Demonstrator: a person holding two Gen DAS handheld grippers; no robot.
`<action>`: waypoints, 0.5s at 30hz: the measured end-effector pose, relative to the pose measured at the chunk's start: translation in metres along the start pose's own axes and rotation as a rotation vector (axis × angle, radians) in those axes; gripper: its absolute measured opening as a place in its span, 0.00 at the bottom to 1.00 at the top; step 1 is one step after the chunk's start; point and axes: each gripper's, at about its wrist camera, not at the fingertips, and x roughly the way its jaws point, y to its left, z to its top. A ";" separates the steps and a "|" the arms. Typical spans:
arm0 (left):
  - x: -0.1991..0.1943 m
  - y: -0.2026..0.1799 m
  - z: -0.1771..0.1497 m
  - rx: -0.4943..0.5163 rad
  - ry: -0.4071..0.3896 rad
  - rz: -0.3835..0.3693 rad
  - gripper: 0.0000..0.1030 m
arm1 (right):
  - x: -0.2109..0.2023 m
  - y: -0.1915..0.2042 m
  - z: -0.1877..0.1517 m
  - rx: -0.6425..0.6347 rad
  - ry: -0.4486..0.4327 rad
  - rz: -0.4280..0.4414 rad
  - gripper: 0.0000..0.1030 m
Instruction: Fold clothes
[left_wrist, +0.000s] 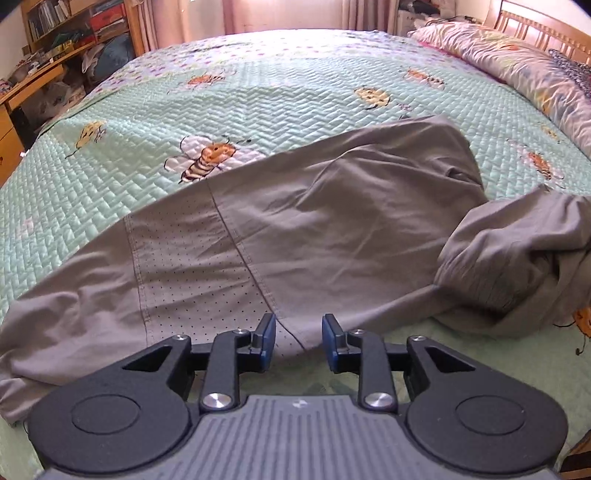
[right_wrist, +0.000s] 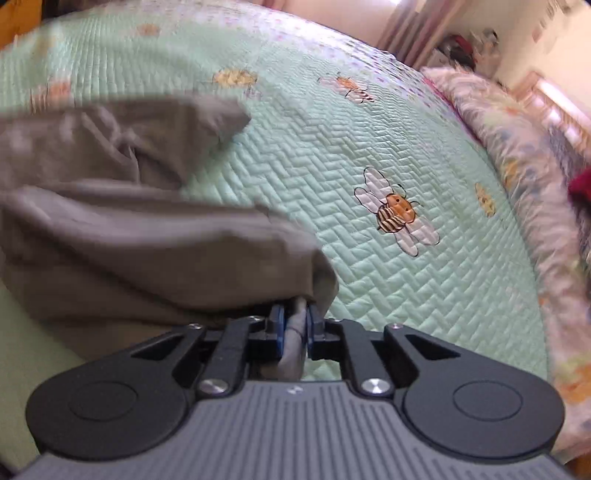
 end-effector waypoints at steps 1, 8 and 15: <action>0.001 0.002 0.001 -0.002 -0.002 0.009 0.32 | -0.006 -0.007 0.007 0.081 -0.025 0.074 0.19; 0.005 0.019 0.014 -0.040 -0.013 0.061 0.37 | 0.025 0.059 0.072 -0.131 -0.188 -0.013 0.57; 0.019 0.018 0.020 -0.027 0.006 0.077 0.41 | 0.136 0.082 0.119 0.003 -0.010 0.081 0.55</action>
